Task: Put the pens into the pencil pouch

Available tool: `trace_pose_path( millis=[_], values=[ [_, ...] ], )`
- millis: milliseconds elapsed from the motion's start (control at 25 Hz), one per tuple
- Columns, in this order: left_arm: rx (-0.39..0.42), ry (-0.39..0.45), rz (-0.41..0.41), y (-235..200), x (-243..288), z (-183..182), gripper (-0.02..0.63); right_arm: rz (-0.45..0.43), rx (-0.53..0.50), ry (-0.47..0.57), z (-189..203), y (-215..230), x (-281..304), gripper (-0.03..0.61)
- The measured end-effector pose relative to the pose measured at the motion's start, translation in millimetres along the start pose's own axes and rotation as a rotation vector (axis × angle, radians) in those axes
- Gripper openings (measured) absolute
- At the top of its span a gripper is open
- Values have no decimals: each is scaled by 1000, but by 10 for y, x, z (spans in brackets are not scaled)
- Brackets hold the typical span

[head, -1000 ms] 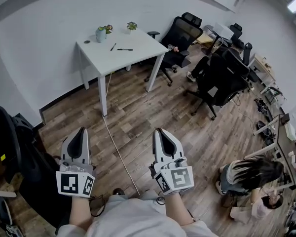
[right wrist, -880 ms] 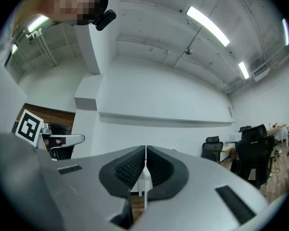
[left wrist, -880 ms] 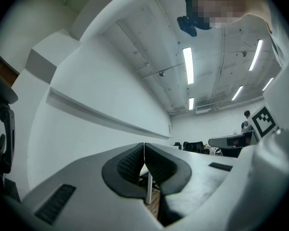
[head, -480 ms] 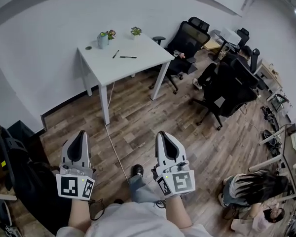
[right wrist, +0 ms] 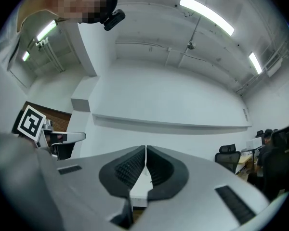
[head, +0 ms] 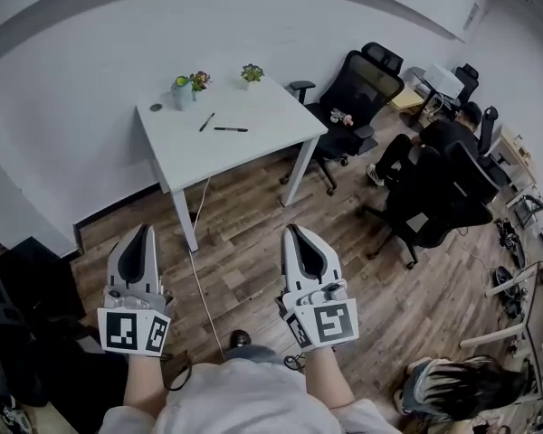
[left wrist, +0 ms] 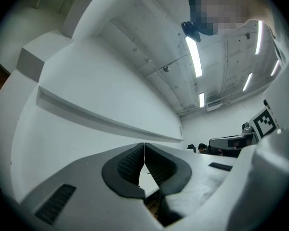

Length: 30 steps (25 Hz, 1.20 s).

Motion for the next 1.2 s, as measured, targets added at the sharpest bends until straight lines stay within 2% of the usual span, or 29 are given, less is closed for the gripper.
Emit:
trace_pose_path(
  millis=[200,360,640,880,1200],
  values=[
    [11,9,-37,160,380,64,25,-41,35,3,110,436,287,28],
    [24,1,-65,129,609,118,25,-78,48,16,166,575,529,28],
    [41,-2,-32,15,1114,254,25,-53,77,19,311,821,937,29],
    [19,-10,1,-514,1752,547,25,-19,65,-5,531,836,1690,28],
    [12,-20,47,-1561,2641,686,25,51,55,-4,577,717,2939,28]
  ],
)
Point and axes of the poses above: the fingertips, and each gripper's own axes: x forward along the fingers, y to its right, z out of its underside, the point moved 4 cm from there along -x, backward along the fingers, and after that the axes turned 2 degrees about -y, right-handed, at the moved point
